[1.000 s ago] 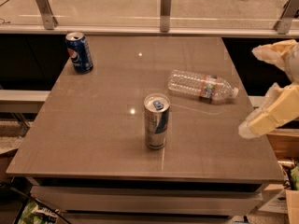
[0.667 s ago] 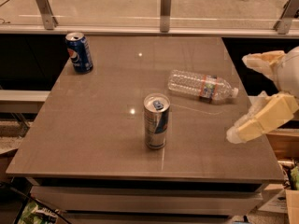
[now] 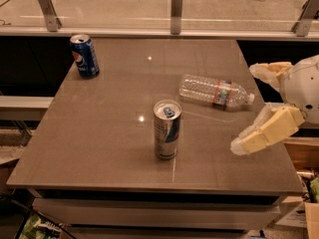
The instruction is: Move redbull can near pepsi can
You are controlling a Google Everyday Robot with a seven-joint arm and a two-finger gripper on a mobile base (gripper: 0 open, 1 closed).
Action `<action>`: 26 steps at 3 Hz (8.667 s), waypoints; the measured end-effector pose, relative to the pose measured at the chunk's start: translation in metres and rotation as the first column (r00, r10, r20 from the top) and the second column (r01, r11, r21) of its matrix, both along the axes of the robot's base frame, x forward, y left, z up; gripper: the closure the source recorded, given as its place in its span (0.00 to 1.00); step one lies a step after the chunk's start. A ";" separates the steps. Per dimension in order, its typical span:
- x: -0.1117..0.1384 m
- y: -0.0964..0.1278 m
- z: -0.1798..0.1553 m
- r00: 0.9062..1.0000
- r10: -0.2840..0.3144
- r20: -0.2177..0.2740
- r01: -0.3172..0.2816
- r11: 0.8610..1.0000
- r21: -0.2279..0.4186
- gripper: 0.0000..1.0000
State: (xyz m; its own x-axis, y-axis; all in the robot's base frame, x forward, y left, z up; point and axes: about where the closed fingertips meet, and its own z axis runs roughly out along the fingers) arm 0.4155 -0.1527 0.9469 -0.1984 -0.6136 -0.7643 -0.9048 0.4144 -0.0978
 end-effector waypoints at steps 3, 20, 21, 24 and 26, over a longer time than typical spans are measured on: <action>0.012 0.025 -0.012 1.000 0.001 0.028 -0.004 0.994 0.108 0.00; 0.032 0.180 -0.056 0.941 0.310 0.132 -0.336 0.827 0.450 1.00; 0.045 0.195 -0.044 0.934 0.331 0.134 -0.356 0.830 0.429 1.00; 0.103 0.215 -0.002 0.963 0.222 0.151 -0.266 0.863 0.430 1.00; 0.158 0.226 0.016 0.961 0.158 0.228 -0.247 0.859 0.448 1.00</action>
Offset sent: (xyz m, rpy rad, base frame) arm 0.0137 0.0270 -0.0158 0.1309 -0.0279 0.0016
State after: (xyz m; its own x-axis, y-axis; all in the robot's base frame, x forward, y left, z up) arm 0.5731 0.0734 0.9633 0.0565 -0.1868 -0.9808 -0.9597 0.2606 -0.1049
